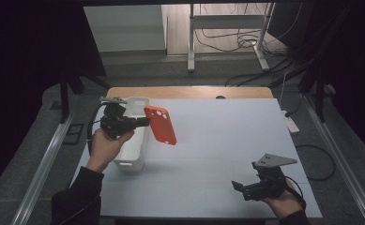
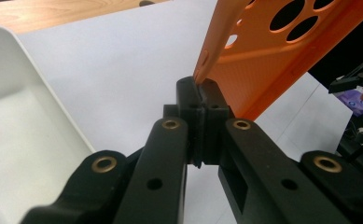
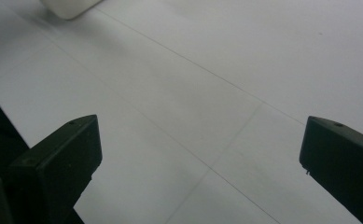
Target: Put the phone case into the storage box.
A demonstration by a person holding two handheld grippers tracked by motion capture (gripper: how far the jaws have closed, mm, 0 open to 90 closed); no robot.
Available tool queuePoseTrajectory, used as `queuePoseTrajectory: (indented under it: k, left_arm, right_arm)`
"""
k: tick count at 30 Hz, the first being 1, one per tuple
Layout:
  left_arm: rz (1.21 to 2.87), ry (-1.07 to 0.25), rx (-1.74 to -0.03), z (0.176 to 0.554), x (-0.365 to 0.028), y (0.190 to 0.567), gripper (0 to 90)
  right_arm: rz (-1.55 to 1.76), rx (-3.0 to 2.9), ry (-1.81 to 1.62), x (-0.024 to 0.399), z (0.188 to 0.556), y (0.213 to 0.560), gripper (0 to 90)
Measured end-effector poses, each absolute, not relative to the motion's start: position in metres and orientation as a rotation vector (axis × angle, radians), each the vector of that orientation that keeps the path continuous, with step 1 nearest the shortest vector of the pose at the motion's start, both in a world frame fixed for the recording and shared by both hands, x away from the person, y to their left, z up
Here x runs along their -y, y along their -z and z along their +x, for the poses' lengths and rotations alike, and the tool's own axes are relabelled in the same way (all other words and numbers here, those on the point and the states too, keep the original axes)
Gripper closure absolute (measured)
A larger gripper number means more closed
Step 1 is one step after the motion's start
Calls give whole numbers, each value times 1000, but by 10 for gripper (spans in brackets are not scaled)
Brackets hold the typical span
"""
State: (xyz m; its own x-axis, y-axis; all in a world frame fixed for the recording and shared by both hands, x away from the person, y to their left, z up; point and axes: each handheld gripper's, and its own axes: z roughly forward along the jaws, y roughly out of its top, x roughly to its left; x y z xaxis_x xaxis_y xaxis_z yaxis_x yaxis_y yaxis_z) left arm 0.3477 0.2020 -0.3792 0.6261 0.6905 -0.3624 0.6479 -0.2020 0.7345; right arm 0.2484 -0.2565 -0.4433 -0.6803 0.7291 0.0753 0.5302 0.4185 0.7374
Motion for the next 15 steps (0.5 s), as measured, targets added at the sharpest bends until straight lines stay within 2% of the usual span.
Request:
queuePoseTrajectory:
  k: [15]
  left_arm:
    - [1888, -71, -1112, 360, -218, 371, 894]
  right_arm:
    - [1213, -2329, -1059, 286, 244, 446, 0]
